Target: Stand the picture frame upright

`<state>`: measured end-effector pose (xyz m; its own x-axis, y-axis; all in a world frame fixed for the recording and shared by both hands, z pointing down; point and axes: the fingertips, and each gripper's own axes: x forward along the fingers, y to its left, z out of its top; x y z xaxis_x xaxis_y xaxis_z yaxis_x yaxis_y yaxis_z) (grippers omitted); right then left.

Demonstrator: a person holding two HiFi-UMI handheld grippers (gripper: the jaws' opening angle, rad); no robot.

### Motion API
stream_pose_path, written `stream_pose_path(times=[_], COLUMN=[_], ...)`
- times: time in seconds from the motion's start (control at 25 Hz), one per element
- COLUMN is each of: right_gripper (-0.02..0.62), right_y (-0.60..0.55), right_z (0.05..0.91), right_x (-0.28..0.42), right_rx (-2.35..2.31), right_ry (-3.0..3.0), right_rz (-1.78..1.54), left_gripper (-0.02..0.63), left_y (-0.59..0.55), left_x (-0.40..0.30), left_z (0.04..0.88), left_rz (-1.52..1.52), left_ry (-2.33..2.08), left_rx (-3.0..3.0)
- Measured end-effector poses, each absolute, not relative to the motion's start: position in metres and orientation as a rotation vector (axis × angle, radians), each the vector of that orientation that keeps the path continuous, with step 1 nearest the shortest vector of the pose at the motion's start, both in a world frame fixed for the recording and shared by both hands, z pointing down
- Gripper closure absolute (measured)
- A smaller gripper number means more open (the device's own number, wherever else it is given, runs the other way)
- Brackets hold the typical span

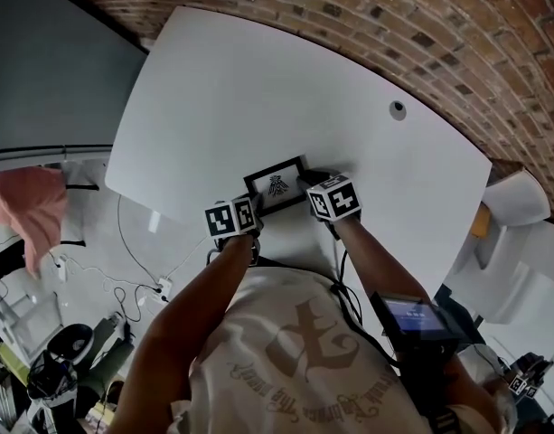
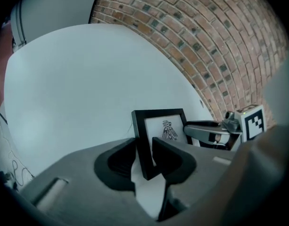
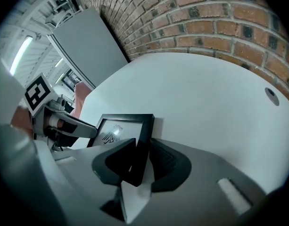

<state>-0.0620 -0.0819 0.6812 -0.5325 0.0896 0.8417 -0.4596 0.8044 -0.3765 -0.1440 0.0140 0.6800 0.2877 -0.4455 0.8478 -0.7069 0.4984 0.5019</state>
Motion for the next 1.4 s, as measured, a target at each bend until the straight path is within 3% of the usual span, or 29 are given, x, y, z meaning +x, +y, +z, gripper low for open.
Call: stream_pose_path(times=[1.4], right_gripper=[0.505], right_y=[-0.084], right_z=[0.648], right_x=[-0.017], right_rx=[0.628], right_ry=[-2.142], right_rz=[0.773], left_gripper=[0.515], left_y=[-0.015], left_x=[-0.124], left_z=[0.652], left_rz=[0.449], left_ry=[-1.349], left_rx=[1.435])
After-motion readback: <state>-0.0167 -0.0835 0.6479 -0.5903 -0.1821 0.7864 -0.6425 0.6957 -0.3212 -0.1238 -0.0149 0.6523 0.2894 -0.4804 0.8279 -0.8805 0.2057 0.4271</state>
